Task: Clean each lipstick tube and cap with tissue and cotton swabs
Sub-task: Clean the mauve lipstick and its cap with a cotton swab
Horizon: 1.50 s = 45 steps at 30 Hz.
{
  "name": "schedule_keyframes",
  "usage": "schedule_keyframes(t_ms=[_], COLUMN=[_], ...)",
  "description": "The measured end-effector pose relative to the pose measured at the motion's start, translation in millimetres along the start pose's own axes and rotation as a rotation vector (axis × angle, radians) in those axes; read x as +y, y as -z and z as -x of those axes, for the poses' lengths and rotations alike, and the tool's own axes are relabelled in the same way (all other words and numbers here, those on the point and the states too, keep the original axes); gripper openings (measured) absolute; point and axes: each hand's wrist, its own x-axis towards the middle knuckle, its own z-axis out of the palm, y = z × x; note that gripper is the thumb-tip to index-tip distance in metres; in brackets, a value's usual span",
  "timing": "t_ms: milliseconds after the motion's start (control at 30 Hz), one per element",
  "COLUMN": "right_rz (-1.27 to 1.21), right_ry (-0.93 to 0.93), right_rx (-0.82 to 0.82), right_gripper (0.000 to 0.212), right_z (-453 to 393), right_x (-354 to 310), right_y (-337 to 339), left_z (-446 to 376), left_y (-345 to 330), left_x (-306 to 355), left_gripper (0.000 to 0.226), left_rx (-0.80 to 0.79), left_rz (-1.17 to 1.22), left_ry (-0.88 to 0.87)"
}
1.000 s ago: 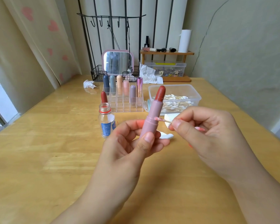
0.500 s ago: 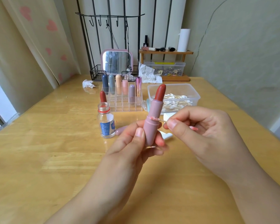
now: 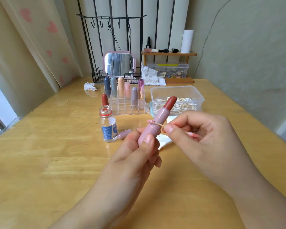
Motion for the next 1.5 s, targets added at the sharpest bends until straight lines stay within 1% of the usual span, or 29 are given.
schedule_keyframes(t_ms=[67,167,267,367,433,500,600,800,1000,1067,1133,1233,1333,1500], right_rz=[-0.002,0.001,-0.032,-0.11,-0.147,-0.116,0.001,-0.048,0.008,0.011,0.004,0.004,-0.015,-0.032], right_ry=[-0.009,-0.03,-0.028,-0.009,0.004,-0.011,-0.028,-0.016,-0.006,0.004,0.014,0.038,0.025,0.033], right_rx=[-0.003,0.003,0.006,-0.054,-0.084,-0.058,0.008,-0.046,-0.016,-0.03,-0.034,-0.02,-0.009,-0.029], right_gripper=[0.015,0.013,0.014,0.014,0.016,0.015,0.012,0.008,0.008,0.008,0.009,0.013,0.008,0.01], right_z=[-0.5,-2.4,-3.3,-1.6,-0.3,-0.7,-2.5,-0.6,-1.9,-1.3,-0.9,-1.0,-1.0,-0.9], right_x=[-0.3,-0.2,1.4,1.3,0.8,1.5,2.3,1.5,3.2,3.2,3.3,2.5,0.4,0.5], right_y=[0.6,4.2,4.4,-1.2,-2.7,-0.7,4.1,0.5,4.6,4.2,4.2,4.7,4.2,4.9], left_z=[-0.5,-1.9,-3.6,-4.2,-4.6,-5.4,-5.7,-6.3,-2.1,-1.3,-0.1,0.4,-0.3,-1.4], left_y=[-1.4,-1.6,0.1,1.2,1.5,1.2,2.1,3.3,0.8,2.0,3.1,6.5,5.8,6.8], left_x=[1.6,5.3,4.1,0.9,-0.2,-0.3,2.5,4.9,8.4,8.8,9.7,9.8,10.1,10.6], left_gripper=[0.02,0.026,0.038,0.026,0.03,0.031,0.032,0.034,0.033,0.034,0.029,0.023,0.027,0.033], left_rx=[0.038,0.061,0.027,0.05,0.079,0.093,0.102,0.047,0.055,0.028,-0.04,-0.085,-0.152,-0.185], left_rz=[0.021,0.089,0.132,0.117,0.123,0.154,0.198,0.206,0.308,0.298,0.291,0.263,0.288,0.269], left_ry=[0.001,0.013,0.035,0.022,0.03,0.037,0.046,0.085,0.086,0.09,0.092,0.087,0.091,0.129])
